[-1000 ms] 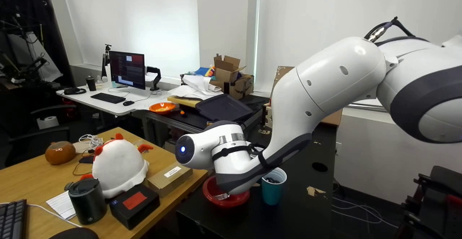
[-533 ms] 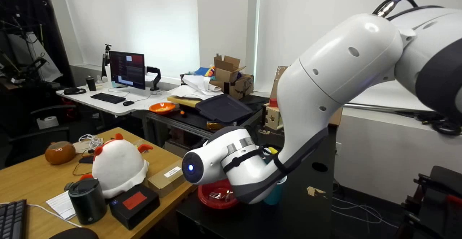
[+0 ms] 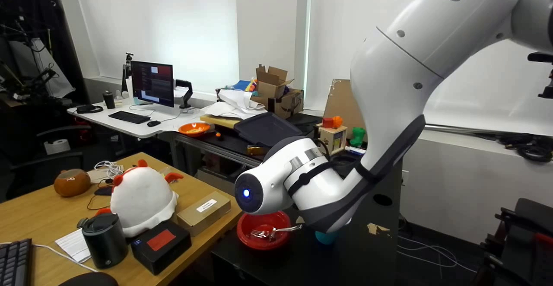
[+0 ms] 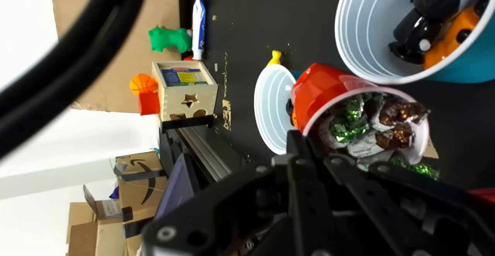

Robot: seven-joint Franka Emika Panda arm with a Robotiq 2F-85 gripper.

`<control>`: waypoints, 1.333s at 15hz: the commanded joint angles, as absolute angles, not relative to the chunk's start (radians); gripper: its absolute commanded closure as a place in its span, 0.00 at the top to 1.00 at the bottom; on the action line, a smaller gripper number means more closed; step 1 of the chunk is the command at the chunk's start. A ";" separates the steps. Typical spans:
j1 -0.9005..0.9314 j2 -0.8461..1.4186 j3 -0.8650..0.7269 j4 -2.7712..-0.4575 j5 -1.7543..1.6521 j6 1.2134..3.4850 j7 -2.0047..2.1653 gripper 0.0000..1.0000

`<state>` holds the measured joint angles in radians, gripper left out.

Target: Pour the things in the red cup into the red bowl

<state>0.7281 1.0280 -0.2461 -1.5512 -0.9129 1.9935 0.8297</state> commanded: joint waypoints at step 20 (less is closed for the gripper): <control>0.374 0.828 0.044 -1.515 -0.349 1.966 0.441 0.01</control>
